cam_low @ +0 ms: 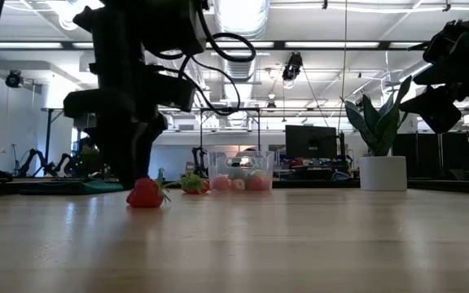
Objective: Pick and placing Produce into tupperware
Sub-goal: Put the red strawberry into the transparent bin
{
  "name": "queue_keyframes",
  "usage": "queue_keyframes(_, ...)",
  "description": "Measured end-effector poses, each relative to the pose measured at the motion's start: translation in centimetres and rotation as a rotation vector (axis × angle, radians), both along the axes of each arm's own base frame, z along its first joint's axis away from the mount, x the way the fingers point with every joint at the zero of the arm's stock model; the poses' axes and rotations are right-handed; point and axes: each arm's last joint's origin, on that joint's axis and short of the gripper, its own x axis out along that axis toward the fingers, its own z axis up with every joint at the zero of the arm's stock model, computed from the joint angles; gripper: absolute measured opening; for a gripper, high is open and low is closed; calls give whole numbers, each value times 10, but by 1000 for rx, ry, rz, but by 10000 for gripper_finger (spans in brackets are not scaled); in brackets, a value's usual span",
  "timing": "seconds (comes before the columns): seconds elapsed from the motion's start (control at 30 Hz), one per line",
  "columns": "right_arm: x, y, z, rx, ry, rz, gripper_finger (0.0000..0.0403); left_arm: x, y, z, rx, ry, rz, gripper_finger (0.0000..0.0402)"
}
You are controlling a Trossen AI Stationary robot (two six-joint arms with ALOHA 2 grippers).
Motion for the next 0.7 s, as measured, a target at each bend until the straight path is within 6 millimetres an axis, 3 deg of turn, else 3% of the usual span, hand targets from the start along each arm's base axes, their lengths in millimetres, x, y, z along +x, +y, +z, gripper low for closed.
queue_keyframes(0.2, 0, 0, 0, 0, 0, 0, 233, 5, 4, -2, -42, -53, 157, 194)
queue_keyframes(0.7, 0, 0, 0, 0, 0, 0, 233, 6, 6, -13, -10, -23, 193, 194)
